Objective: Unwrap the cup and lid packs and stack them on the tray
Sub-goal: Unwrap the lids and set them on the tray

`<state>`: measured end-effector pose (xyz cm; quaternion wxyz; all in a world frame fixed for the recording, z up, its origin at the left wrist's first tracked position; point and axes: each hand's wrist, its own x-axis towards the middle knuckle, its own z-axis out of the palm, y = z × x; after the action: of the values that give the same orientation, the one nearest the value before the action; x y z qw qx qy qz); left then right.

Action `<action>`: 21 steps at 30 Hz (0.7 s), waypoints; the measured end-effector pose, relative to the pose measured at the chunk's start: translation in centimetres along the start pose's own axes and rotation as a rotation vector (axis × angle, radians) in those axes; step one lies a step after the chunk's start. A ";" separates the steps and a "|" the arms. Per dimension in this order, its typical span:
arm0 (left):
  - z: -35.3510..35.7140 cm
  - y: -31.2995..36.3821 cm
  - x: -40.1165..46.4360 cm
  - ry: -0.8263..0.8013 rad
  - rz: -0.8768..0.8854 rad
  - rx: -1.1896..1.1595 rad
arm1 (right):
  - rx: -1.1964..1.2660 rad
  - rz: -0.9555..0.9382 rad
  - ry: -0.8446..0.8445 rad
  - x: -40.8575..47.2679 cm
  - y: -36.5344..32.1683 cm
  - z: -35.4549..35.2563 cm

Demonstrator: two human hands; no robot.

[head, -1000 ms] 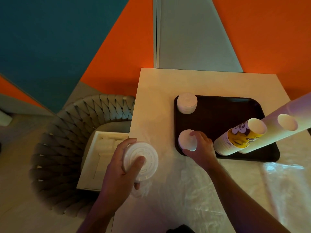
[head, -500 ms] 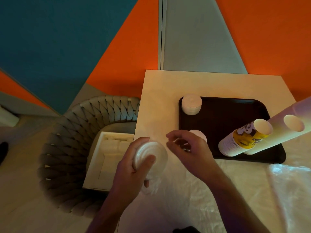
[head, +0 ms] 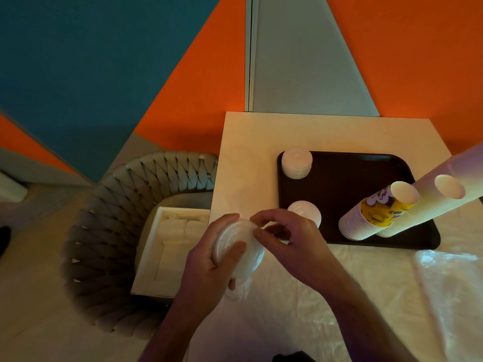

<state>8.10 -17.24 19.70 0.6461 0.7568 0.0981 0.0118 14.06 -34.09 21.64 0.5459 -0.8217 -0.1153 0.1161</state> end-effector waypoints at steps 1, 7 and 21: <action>0.0 0.0 0.0 0.000 0.002 -0.002 | 0.008 0.006 -0.002 -0.1 -0.1 0.0; -0.1 0.0 -0.3 0.011 -0.003 -0.009 | 0.048 0.040 0.020 -0.3 -0.3 0.2; -0.4 0.3 -0.2 -0.024 -0.060 -0.192 | 0.515 0.230 -0.015 -0.1 -0.3 -0.4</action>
<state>7.90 -16.94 20.05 0.7167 0.6884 0.1112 -0.0074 14.04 -34.41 22.08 0.7189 -0.6629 0.0082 0.2088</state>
